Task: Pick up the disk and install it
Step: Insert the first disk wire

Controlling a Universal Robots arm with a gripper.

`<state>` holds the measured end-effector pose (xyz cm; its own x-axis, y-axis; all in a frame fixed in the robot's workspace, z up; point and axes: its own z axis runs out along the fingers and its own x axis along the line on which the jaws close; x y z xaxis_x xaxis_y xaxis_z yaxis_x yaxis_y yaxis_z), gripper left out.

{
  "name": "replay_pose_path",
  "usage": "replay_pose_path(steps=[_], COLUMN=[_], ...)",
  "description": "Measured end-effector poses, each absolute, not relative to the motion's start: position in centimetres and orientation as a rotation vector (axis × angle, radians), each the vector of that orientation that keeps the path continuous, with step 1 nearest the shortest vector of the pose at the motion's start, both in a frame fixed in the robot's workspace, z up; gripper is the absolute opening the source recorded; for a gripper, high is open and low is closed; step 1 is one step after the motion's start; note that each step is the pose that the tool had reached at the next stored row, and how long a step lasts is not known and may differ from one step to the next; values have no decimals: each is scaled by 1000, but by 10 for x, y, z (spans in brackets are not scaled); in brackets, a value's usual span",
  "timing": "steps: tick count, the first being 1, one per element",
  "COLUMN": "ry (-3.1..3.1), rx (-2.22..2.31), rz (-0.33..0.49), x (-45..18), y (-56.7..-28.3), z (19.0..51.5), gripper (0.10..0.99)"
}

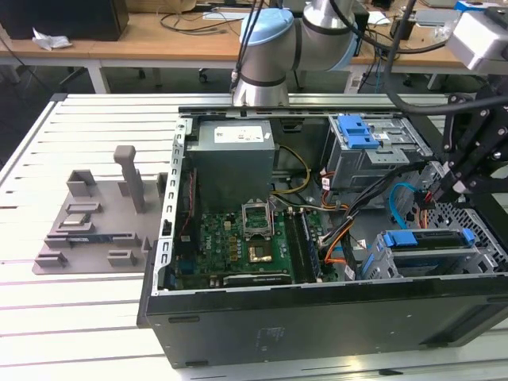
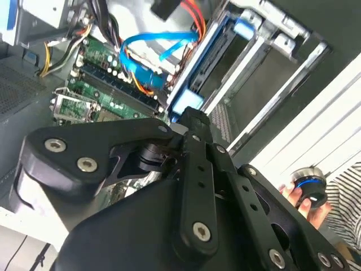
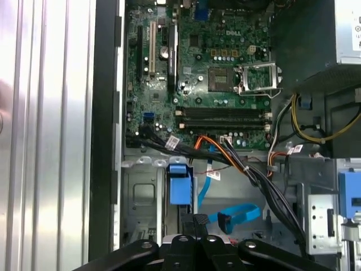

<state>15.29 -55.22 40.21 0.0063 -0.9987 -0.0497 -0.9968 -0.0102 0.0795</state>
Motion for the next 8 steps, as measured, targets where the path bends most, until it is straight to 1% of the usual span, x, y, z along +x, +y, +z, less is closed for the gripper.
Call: replay_pose_path(steps=[8], ry=[-2190], rx=[2210], rz=[-137], x=[191], y=[-542], z=[394], gripper=[106])
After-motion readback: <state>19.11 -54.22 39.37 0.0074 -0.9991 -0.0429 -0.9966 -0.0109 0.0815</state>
